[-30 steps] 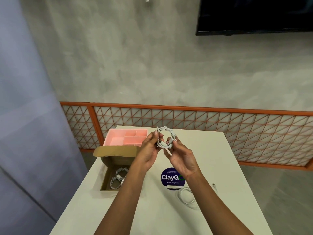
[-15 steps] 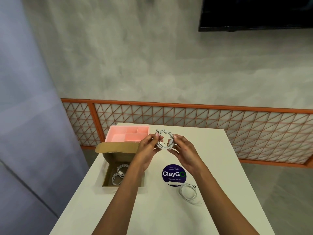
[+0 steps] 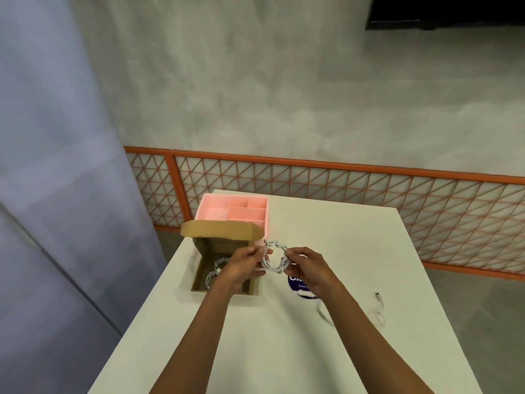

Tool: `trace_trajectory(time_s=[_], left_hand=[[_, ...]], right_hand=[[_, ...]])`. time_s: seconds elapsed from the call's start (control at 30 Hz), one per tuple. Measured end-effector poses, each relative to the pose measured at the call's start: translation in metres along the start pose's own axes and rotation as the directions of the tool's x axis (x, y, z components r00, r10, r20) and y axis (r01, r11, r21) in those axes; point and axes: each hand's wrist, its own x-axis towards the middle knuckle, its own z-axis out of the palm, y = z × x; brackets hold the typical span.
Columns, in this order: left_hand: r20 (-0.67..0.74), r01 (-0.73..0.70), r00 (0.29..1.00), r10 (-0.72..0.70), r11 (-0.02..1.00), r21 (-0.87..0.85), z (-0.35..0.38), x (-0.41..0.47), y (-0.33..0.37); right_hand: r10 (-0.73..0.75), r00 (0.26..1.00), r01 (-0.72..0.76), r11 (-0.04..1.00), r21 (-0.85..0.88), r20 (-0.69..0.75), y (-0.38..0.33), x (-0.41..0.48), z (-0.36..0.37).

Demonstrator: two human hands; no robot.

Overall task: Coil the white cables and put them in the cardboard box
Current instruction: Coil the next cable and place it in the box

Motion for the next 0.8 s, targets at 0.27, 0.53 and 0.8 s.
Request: trace_trajectory(time_s=[0.27, 0.53, 0.8], left_hand=[[-0.126, 0.099, 0.986, -0.107, 0.993, -0.069, -0.052, 0.004, -0.052], [-0.293, 0.054, 0.954, -0.065, 0.998, -0.044, -0.088, 0.029, -0.071], [-0.222, 0.020, 0.975, 0.010, 0.991, 0.133, -0.106, 0.071, -0.081]], right_hand=[[0.137, 0.990, -0.138, 0.990, -0.036, -0.022, 0.063, 0.021, 0.046], [0.154, 0.981, -0.170, 0.976, -0.139, -0.118, 0.077, 0.046, 0.087], [0.192, 0.976, -0.207, 0.964, -0.165, -0.106, 0.092, 0.076, 0.109]])
